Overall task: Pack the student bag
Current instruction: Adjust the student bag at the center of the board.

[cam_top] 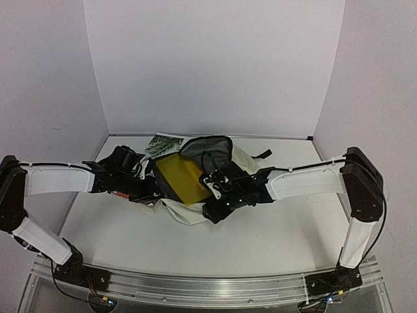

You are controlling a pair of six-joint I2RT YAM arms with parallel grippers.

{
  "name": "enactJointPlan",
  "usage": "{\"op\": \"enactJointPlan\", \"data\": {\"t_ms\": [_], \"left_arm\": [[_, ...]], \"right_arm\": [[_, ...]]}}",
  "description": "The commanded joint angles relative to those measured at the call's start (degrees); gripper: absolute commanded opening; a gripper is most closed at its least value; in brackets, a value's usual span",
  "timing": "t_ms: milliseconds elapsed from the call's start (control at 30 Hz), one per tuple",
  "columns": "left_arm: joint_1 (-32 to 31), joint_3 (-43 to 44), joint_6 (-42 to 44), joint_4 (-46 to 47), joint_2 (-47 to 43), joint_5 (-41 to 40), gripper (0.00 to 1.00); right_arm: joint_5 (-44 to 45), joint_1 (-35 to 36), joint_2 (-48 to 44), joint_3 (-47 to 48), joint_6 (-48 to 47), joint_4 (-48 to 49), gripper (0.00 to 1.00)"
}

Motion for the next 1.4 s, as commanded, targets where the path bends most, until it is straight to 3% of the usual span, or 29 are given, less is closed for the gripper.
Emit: {"op": "enactJointPlan", "data": {"t_ms": [0,100,167,233,367,567,767,1000,1167,1367], "left_arm": [[0.2,1.6,2.1,-0.1,-3.3,3.8,0.13],[0.2,2.2,4.6,-1.5,-5.0,5.4,0.23],[0.2,3.4,7.3,-3.0,-7.7,5.5,0.45],[0.2,4.6,7.7,-4.5,-8.8,4.2,0.56],[0.1,9.8,4.9,-11.9,-6.8,-2.2,0.71],[-0.7,13.4,0.1,-16.6,-1.4,-1.8,0.76],[-4.5,13.6,3.2,-10.2,3.0,4.8,0.79],[-5.1,17.8,10.0,-10.3,10.1,6.6,0.8],[-5.3,22.7,12.8,-15.8,16.6,3.3,0.8],[-5.9,23.8,14.0,-19.1,18.2,-0.2,0.8]], "right_arm": [[-5.8,0.4,-5.8,-1.4,1.0,-2.9,0.82],[-6.6,0.4,-7.8,-1.1,1.0,-2.8,0.83],[-7.7,0.4,-9.0,0.2,1.1,-2.8,0.86],[-8.3,0.2,-8.7,1.2,1.3,-2.8,0.87],[-8.6,-0.4,-5.7,4.7,1.4,-2.9,0.87],[-9.0,-0.5,0.6,10.7,-0.1,-6.2,0.83],[-11.1,-0.9,5.8,14.4,-2.0,-8.2,0.81],[-12.8,-1.2,4.0,12.4,-2.4,-8.1,0.81],[-13.2,-1.3,0.7,8.9,-1.8,-7.6,0.81],[-12.7,-1.3,-3.4,4.2,-0.4,-6.4,0.81]]}}
